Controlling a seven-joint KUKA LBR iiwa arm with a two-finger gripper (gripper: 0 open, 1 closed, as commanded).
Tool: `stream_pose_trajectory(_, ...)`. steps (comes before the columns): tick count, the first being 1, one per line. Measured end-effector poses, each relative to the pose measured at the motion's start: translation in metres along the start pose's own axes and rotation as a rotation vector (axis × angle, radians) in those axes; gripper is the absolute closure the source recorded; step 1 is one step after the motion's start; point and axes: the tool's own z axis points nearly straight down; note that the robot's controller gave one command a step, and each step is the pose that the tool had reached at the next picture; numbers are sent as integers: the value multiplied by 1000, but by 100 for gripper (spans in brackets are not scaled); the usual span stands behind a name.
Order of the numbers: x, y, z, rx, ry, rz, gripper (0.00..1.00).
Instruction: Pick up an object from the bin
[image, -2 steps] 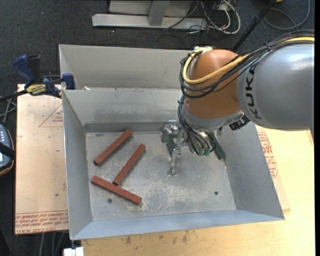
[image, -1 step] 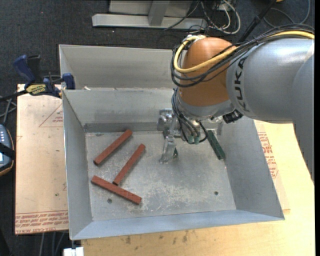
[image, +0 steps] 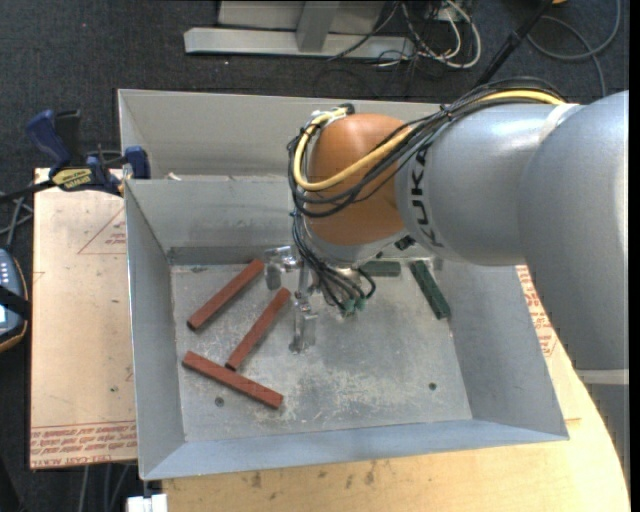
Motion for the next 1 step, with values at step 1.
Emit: stream_pose_trajectory(1, 39, 8, 53, -4, 5, -34, 0)
